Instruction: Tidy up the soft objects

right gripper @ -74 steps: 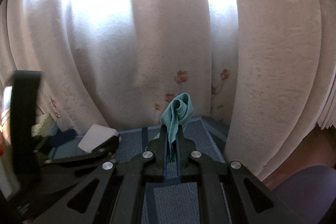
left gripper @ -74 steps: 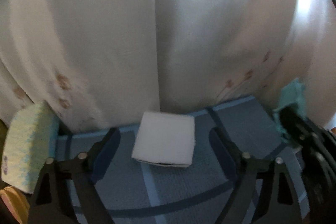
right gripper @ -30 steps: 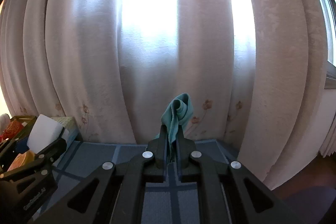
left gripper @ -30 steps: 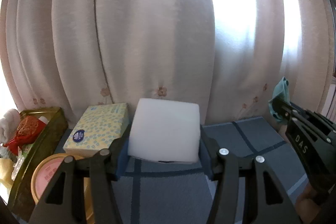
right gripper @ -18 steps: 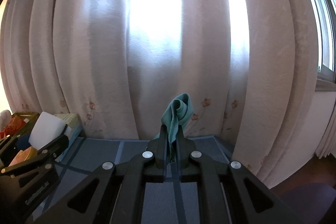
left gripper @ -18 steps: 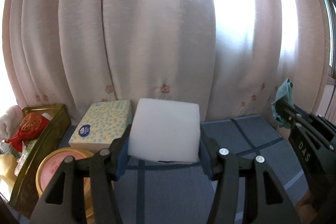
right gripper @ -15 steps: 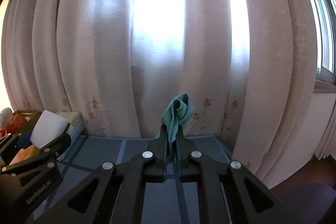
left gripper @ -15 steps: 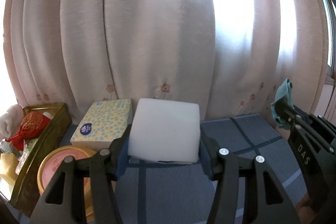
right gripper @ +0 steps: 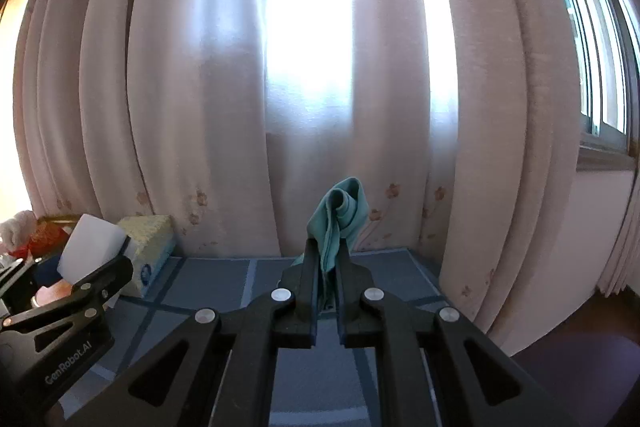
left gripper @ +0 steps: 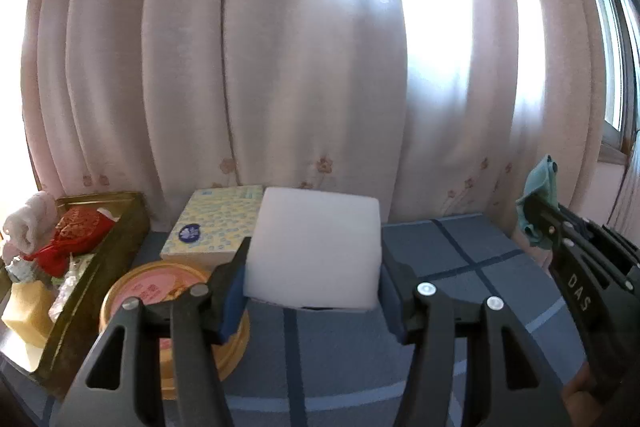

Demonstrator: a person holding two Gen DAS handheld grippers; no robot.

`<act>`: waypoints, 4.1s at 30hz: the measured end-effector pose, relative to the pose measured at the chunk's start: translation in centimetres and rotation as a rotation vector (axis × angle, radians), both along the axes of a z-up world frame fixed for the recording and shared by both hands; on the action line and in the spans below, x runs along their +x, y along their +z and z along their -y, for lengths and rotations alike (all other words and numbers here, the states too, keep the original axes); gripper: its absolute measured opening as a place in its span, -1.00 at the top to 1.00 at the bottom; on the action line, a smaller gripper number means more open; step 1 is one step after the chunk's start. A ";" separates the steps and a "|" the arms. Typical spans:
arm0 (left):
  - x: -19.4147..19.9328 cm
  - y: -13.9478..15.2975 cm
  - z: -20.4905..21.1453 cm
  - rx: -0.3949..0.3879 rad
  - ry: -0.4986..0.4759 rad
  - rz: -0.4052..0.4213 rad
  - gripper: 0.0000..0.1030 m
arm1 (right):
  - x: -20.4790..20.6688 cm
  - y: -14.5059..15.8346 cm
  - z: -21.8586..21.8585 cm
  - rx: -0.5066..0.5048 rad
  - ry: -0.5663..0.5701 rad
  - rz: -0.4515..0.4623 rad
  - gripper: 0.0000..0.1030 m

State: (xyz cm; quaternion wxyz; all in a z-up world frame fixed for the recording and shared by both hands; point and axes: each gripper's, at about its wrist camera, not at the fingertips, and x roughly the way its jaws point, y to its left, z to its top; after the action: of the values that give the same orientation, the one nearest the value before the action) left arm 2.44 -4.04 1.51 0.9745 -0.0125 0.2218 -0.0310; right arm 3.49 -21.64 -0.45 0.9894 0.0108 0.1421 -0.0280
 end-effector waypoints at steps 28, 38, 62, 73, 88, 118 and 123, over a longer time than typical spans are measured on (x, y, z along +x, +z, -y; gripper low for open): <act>-5.2 0.4 -8.2 -0.015 0.041 0.048 -0.08 | -4.1 -0.1 -11.2 -0.010 0.186 -0.001 0.84; -6.7 0.6 -14.5 -0.012 0.121 0.067 -0.08 | -4.2 -0.2 -17.9 -0.019 0.302 -0.009 0.84; -5.8 0.3 -28.4 0.054 0.335 0.037 -0.08 | -1.2 -0.4 -33.2 -0.127 0.422 -0.017 0.84; -3.8 -0.7 -29.6 0.080 0.337 -0.031 -0.08 | 2.2 -1.1 -35.0 -0.130 0.423 -0.156 0.84; -4.9 -0.4 -30.8 0.033 0.390 -0.034 -0.61 | 1.5 -0.7 -34.1 -0.042 0.554 -0.107 0.31; -8.2 0.8 -27.7 0.086 0.409 0.075 -1.00 | -4.2 1.3 -28.0 0.083 0.338 0.173 -0.80; -8.2 0.8 -27.7 0.084 0.411 0.078 -1.00 | -4.5 1.4 -28.2 0.077 0.338 0.177 -0.80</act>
State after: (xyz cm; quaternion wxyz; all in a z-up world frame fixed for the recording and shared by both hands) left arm -5.79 23.70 2.29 0.9678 -0.0155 0.1778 0.1773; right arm -0.97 6.54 0.93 0.9875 0.0270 0.0554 0.1452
